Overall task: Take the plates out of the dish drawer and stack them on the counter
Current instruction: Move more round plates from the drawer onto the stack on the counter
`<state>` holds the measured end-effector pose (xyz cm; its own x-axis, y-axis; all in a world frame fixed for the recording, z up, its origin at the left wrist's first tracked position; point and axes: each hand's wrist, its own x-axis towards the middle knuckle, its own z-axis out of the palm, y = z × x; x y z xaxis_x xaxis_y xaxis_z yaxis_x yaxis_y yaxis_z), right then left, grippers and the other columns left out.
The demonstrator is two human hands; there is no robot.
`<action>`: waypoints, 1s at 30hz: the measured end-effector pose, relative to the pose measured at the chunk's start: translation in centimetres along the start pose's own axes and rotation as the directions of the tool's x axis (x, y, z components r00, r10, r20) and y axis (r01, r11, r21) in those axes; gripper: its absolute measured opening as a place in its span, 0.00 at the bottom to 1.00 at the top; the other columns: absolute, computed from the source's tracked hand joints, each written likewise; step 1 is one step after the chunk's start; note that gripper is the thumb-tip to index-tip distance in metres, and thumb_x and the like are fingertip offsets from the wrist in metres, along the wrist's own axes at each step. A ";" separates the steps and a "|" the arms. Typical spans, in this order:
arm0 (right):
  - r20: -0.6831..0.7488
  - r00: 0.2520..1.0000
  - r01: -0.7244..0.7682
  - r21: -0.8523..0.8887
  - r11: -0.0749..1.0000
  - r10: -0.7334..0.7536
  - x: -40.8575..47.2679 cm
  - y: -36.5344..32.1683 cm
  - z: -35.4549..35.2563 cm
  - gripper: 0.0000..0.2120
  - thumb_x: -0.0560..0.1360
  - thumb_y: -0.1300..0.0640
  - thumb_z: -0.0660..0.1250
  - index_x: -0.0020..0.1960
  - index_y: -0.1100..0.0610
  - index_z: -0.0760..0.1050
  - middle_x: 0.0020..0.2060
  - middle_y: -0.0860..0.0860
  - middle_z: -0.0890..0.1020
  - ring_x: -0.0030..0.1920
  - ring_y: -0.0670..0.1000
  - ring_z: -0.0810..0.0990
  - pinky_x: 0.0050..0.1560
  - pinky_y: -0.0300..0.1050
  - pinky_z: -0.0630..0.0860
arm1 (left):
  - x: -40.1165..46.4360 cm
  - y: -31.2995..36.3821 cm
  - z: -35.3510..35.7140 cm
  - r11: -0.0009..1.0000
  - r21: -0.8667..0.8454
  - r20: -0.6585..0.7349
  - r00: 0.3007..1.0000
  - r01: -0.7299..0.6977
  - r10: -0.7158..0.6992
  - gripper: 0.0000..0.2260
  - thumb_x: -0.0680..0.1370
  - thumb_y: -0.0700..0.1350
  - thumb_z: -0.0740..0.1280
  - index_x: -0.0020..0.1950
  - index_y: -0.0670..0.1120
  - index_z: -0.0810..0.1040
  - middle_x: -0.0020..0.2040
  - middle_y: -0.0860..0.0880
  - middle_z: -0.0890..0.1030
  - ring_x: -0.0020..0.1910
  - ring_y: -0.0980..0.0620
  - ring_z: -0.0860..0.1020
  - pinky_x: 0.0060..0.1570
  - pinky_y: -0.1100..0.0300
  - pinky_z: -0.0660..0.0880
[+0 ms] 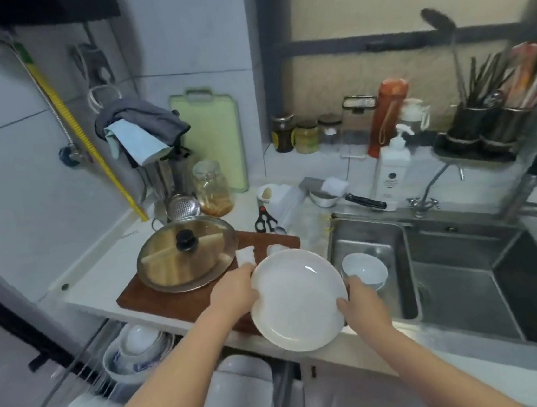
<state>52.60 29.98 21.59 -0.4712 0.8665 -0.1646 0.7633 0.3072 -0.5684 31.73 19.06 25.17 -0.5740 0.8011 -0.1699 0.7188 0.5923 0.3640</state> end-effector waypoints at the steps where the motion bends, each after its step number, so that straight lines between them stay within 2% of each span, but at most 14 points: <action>1: -0.022 1.000 -0.019 -0.007 1.000 0.019 0.3 1.3 -1.6 0.06 0.76 0.60 0.60 0.53 0.57 0.68 0.46 0.55 0.81 0.44 0.57 0.79 0.39 0.47 0.73 | 0.6 2.1 0.3 1.000 0.001 0.007 1.000 -0.025 0.025 0.18 0.73 0.40 0.63 0.63 0.48 0.71 0.55 0.47 0.80 0.54 0.46 0.78 0.47 0.53 0.76; 4: -0.094 0.991 -0.101 -0.048 0.994 0.096 0.9 5.4 -6.7 0.11 0.76 0.59 0.60 0.58 0.57 0.70 0.51 0.54 0.81 0.50 0.57 0.79 0.41 0.46 0.72 | 1.9 8.7 1.6 0.995 -0.029 0.046 0.995 -0.091 0.092 0.19 0.73 0.38 0.62 0.64 0.47 0.72 0.58 0.45 0.78 0.57 0.44 0.77 0.52 0.50 0.77; 8: -0.185 0.965 -0.198 -0.039 0.979 0.188 1.2 11.2 -12.9 0.09 0.76 0.57 0.61 0.56 0.55 0.71 0.50 0.51 0.81 0.49 0.54 0.79 0.47 0.49 0.78 | 3.0 17.4 3.5 0.979 -0.065 0.061 0.978 -0.196 0.200 0.16 0.72 0.37 0.62 0.59 0.45 0.75 0.56 0.43 0.80 0.55 0.42 0.78 0.50 0.52 0.77; 11: -0.257 0.936 -0.259 -0.035 0.965 0.242 1.1 15.6 -17.3 0.07 0.77 0.56 0.62 0.54 0.55 0.72 0.48 0.51 0.81 0.46 0.53 0.79 0.45 0.48 0.77 | 3.4 23.9 4.9 0.958 -0.099 0.063 0.960 -0.268 0.274 0.17 0.71 0.38 0.63 0.59 0.45 0.76 0.56 0.44 0.81 0.54 0.43 0.79 0.51 0.52 0.77; 14: -0.322 0.903 -0.301 -0.004 0.954 0.284 0.8 20.0 -21.6 0.07 0.76 0.58 0.62 0.53 0.55 0.73 0.48 0.52 0.81 0.45 0.53 0.79 0.44 0.48 0.78 | 3.7 30.3 6.2 0.937 -0.164 0.081 0.943 -0.307 0.323 0.18 0.69 0.37 0.62 0.56 0.48 0.78 0.52 0.45 0.83 0.48 0.43 0.82 0.47 0.50 0.81; 18: -0.401 0.851 -0.371 -0.006 0.929 0.338 0.2 25.6 -27.3 0.10 0.75 0.58 0.61 0.55 0.55 0.75 0.49 0.53 0.82 0.46 0.55 0.79 0.43 0.46 0.74 | 4.0 38.7 8.5 0.897 -0.206 0.089 0.905 -0.392 0.416 0.19 0.70 0.38 0.63 0.59 0.47 0.78 0.54 0.45 0.82 0.52 0.44 0.80 0.50 0.50 0.79; 21: -0.441 0.803 -0.445 0.004 0.896 0.401 -0.4 29.6 -31.2 0.09 0.74 0.59 0.60 0.53 0.56 0.75 0.48 0.53 0.82 0.48 0.56 0.79 0.45 0.48 0.76 | 3.9 44.6 10.5 0.876 -0.243 0.129 0.881 -0.416 0.454 0.17 0.70 0.37 0.63 0.58 0.46 0.78 0.53 0.46 0.82 0.51 0.44 0.80 0.50 0.48 0.80; 26: -0.471 0.747 -0.534 -0.005 0.846 0.469 -1.6 36.0 -36.6 0.10 0.76 0.59 0.59 0.54 0.55 0.76 0.50 0.51 0.82 0.45 0.52 0.74 0.40 0.42 0.69 | 3.4 53.2 14.0 0.845 -0.219 0.157 0.837 -0.488 0.524 0.12 0.72 0.38 0.62 0.54 0.44 0.76 0.52 0.45 0.81 0.51 0.44 0.79 0.44 0.54 0.75; 30: -0.481 0.676 -0.606 0.068 0.792 0.558 -2.3 40.4 -39.5 0.10 0.75 0.59 0.60 0.53 0.54 0.77 0.49 0.51 0.82 0.50 0.54 0.79 0.41 0.42 0.68 | 3.1 59.1 16.8 0.811 -0.235 0.186 0.795 -0.535 0.578 0.12 0.72 0.38 0.62 0.55 0.42 0.77 0.52 0.44 0.81 0.51 0.44 0.79 0.47 0.53 0.77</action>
<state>101.95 55.90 30.85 0.3203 0.9464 -0.0403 0.8605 -0.3085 -0.4054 79.00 57.99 30.75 0.0320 0.9950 -0.0945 0.7984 0.0314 0.6013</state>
